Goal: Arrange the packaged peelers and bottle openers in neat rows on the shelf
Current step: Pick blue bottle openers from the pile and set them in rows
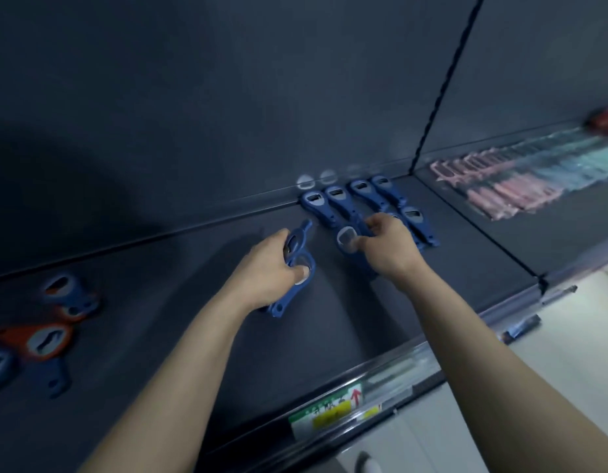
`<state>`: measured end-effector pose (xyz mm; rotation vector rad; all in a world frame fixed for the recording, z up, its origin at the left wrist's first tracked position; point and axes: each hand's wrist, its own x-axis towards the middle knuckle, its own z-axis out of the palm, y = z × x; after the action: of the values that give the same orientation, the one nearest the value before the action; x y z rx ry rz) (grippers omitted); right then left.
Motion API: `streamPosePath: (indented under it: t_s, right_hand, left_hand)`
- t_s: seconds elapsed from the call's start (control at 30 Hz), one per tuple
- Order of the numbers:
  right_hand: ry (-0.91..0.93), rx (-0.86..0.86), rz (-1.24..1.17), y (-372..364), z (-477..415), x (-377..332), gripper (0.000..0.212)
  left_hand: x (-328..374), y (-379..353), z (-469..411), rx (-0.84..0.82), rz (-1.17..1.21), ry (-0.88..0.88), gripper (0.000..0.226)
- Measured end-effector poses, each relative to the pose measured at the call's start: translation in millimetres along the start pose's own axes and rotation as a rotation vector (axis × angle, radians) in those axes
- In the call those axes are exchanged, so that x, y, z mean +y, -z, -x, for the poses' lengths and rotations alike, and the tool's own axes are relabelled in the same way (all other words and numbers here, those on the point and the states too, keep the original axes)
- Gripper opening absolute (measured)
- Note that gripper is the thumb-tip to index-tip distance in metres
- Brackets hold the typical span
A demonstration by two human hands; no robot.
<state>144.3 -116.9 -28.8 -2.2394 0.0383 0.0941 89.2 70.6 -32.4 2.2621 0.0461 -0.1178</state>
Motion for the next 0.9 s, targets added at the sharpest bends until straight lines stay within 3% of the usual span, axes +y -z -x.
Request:
streamPosePath:
  t_s: [0.23, 0.37, 0.5, 0.73, 0.9]
  right_hand:
    - [-0.074, -0.179, 0.064, 20, -15, 21, 0.02]
    - [-0.005, -0.253, 0.082, 29, -22, 26, 0.047]
    - [0.059, -0.314, 0.071, 35, -30, 28, 0.022]
    - [0.308, -0.259, 0.081, 39, -46, 22, 0.016]
    - [0.418, -0.349, -0.006, 38, -45, 17, 0.018]
  left_hand:
    - [12, -31, -11, 0.007, -0.179, 0.051, 0.023]
    - [19, -44, -14, 0.063, -0.242, 0.096, 0.026]
    - [22, -53, -11, 0.163, -0.233, 0.168, 0.029]
    - [20, -53, 5, 0.327, -0.224, 0.3, 0.039]
    - [16, -54, 16, 0.413, -0.259, 0.347, 0.043]
